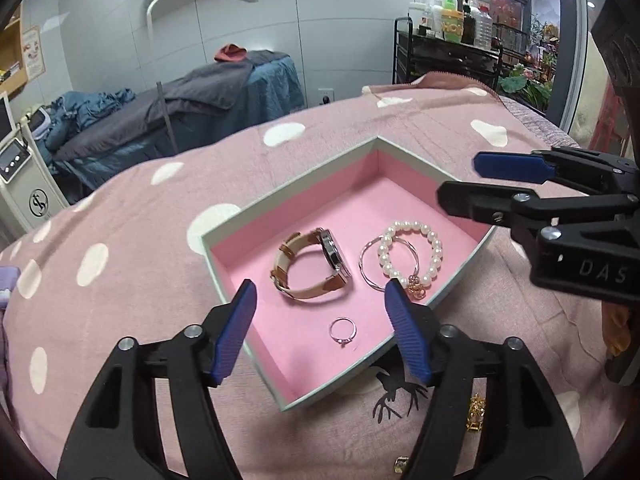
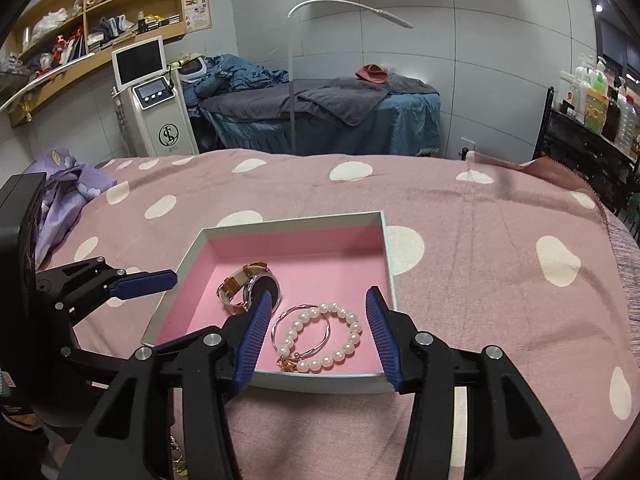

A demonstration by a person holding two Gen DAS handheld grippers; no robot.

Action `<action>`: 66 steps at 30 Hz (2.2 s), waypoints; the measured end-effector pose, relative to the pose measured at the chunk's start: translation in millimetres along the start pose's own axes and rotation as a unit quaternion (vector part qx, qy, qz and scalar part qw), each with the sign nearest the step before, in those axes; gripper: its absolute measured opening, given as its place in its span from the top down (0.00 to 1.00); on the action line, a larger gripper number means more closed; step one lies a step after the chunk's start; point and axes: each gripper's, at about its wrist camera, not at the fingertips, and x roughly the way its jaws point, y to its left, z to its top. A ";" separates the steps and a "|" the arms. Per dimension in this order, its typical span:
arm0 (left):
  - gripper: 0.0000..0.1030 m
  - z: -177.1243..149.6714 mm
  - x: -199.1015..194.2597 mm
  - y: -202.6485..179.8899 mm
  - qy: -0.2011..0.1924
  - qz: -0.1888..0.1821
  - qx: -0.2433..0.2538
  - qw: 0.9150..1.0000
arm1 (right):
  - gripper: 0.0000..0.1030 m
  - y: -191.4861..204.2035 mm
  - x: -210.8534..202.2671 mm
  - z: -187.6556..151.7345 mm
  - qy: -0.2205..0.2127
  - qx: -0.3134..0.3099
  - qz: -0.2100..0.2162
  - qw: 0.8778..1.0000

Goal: Organize jewelry
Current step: 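Withdraw both tools and move toward the remaining gold charms, then grasp a gold charm with the left gripper while the right gripper grasps a gold brooch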

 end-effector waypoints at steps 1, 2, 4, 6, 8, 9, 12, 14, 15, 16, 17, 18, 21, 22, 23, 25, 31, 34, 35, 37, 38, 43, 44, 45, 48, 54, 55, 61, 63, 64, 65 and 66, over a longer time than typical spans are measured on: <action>0.25 -0.2 -5.2 1.5 -0.006 0.007 -0.002 1.000 | 0.40 -3.8 -5.4 0.2 -0.006 0.005 -0.006 1.000; 0.20 -1.3 -12.1 3.7 -0.014 0.013 -0.008 1.000 | 0.33 -7.0 -10.5 0.2 -0.011 0.011 -0.010 1.000; 0.12 -5.3 -24.8 8.7 -0.030 0.016 -0.026 0.999 | 0.21 -13.6 -21.2 -1.6 -0.019 0.025 -0.015 0.999; 0.08 -11.2 -38.9 12.2 -0.048 0.010 -0.046 0.998 | 0.15 -18.4 -29.7 -5.5 -0.020 0.037 -0.022 0.999; 0.07 -18.7 -51.2 13.5 -0.061 0.003 -0.061 0.996 | 0.10 -20.6 -34.7 -10.9 -0.013 0.041 -0.024 0.999; 0.06 -23.7 -57.5 13.7 -0.068 0.001 -0.067 0.995 | 0.09 -20.9 -36.7 -14.3 -0.009 0.043 -0.025 0.999; 0.06 -36.9 -70.0 12.6 -0.078 0.003 -0.080 0.994 | 0.09 -18.3 -41.9 -27.1 0.000 0.042 -0.022 0.999; 0.06 -46.7 -74.9 11.8 -0.078 0.002 -0.085 0.993 | 0.09 -16.4 -45.0 -36.4 0.006 0.039 -0.020 0.999; 0.06 -51.7 -76.9 10.8 -0.077 0.004 -0.085 0.993 | 0.09 -15.0 -46.4 -41.4 0.009 0.037 -0.020 0.999; 0.06 -56.7 -77.6 10.4 -0.074 0.007 -0.086 0.994 | 0.08 -13.8 -47.9 -45.9 0.012 0.035 -0.019 0.999; 0.06 -61.5 -78.5 10.0 -0.071 0.009 -0.086 0.994 | 0.08 -13.0 -49.6 -50.7 0.015 0.033 -0.018 0.999; 0.06 -66.7 -78.6 9.9 -0.066 0.011 -0.087 0.994 | 0.08 -11.7 -50.2 -55.0 0.018 0.033 -0.016 0.999; 0.06 -81.4 -80.1 9.8 -0.059 0.014 -0.092 0.994 | 0.08 -6.4 -51.9 -67.0 0.028 0.024 -0.013 0.999; 0.06 -85.5 -80.1 9.2 -0.057 0.015 -0.092 0.994 | 0.08 -3.7 -52.3 -70.2 0.031 0.019 -0.014 0.999; 0.06 -89.8 -80.4 8.3 -0.054 0.016 -0.092 0.994 | 0.08 -0.9 -52.6 -73.3 0.033 0.013 -0.015 0.999; 0.06 -97.3 -79.8 6.3 -0.049 0.019 -0.090 0.995 | 0.08 5.3 -52.9 -80.8 0.039 -0.002 -0.016 0.999; 0.06 -116.3 -80.3 -2.1 -0.034 0.024 -0.077 0.996 | 0.08 19.1 -55.7 -100.6 0.048 -0.043 -0.015 0.998; 0.06 -122.3 -80.8 -6.7 -0.030 0.022 -0.069 0.997 | 0.08 24.1 -56.6 -107.8 0.053 -0.058 -0.012 0.997; 0.06 -123.1 -80.6 -8.0 -0.029 0.020 -0.068 0.997 | 0.09 25.7 -57.0 -110.2 0.055 -0.062 -0.010 0.997; 0.06 -126.4 -79.3 -10.8 -0.026 0.013 -0.067 0.997 | 0.09 29.3 -57.0 -113.3 0.058 -0.070 -0.005 0.996; 0.06 -127.2 -78.4 -12.5 -0.024 0.009 -0.068 0.997 | 0.10 31.1 -56.8 -114.5 0.058 -0.074 -0.004 0.996; 0.13 -131.5 -75.2 -20.2 -0.014 -0.009 -0.064 0.998 | 0.31 38.5 -50.5 -117.5 0.076 -0.093 0.008 0.993; 0.16 -131.6 -74.2 -21.3 -0.012 -0.013 -0.062 0.998 | 0.36 40.2 -48.2 -118.1 0.081 -0.097 0.010 0.992; 0.18 -131.7 -73.0 -22.4 -0.010 -0.016 -0.060 0.998 | 0.38 42.2 -45.9 -118.7 0.086 -0.101 0.010 0.991; 0.27 -131.8 -68.6 -25.5 -0.002 -0.021 -0.054 0.998 | 0.49 48.9 -38.8 -119.3 0.101 -0.115 0.009 0.988; 0.44 -131.0 -57.4 -30.5 0.017 -0.028 -0.034 0.999 | 0.61 55.1 -31.7 -116.2 0.109 -0.128 0.009 0.986; 0.46 -130.0 -55.3 -30.7 0.019 -0.028 -0.031 0.999 | 0.64 55.3 -30.5 -115.6 0.110 -0.128 0.009 0.986; 0.54 -122.6 -45.0 -34.2 0.023 -0.036 -0.014 0.999 | 0.76 57.3 -24.1 -111.5 0.115 -0.124 0.019 0.985; 0.59 -119.8 -42.5 -37.3 0.022 -0.038 -0.008 0.999 | 0.79 57.8 -22.3 -110.8 0.116 -0.122 0.021 0.985; 0.62 -118.5 -40.9 -38.2 0.022 -0.040 -0.008 0.999 | 0.82 57.9 -21.5 -110.3 0.117 -0.121 0.023 0.985; 0.67 -117.2 -39.4 -39.0 0.023 -0.044 -0.009 0.999 | 0.83 57.6 -21.2 -110.3 0.117 -0.120 0.024 0.986; 0.69 -116.2 -38.3 -40.2 0.024 -0.049 -0.009 0.998 | 0.83 57.7 -20.9 -110.2 0.118 -0.119 0.024 0.986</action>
